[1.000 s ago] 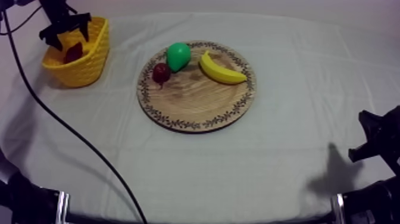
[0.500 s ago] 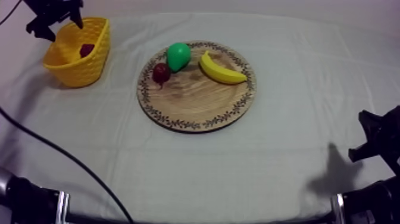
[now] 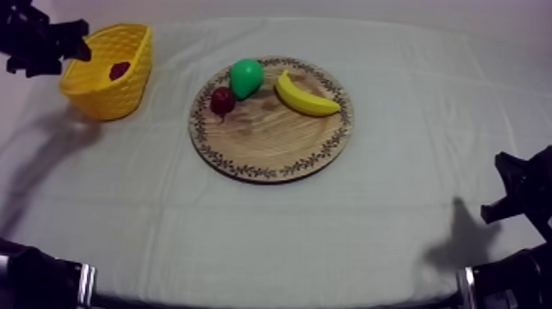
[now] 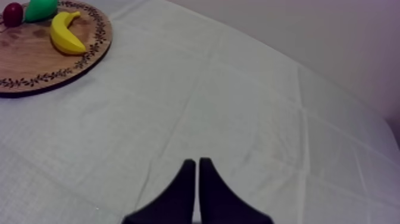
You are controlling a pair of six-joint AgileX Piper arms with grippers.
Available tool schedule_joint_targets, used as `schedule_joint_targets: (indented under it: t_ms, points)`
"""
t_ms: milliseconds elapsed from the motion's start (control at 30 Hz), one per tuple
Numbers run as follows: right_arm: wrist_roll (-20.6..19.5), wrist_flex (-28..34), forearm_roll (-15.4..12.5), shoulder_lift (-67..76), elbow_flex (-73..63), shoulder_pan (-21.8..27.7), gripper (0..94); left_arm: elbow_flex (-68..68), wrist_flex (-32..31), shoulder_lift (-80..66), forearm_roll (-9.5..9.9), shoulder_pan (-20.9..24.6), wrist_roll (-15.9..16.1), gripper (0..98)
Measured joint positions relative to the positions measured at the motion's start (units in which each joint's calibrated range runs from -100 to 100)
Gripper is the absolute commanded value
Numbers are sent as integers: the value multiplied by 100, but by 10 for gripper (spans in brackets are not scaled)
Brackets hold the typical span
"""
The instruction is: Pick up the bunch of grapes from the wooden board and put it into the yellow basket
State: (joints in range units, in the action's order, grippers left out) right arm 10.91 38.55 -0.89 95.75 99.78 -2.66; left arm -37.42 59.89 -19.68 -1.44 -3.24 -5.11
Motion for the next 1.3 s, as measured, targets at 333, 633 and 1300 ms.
schedule_joint_targets:
  t_ms: [333,633,1300]
  points:
    - [0,0,0,0,0,0,3,-2503,-1685,-2282,144,-32,162,338]
    - [3,0,0,0,0,0,3,-4342,-2186,-4352,442,71,-115,65]
    - [-1,0,0,0,0,0,3,-5809,-1921,-7223,563,136,-167,1]
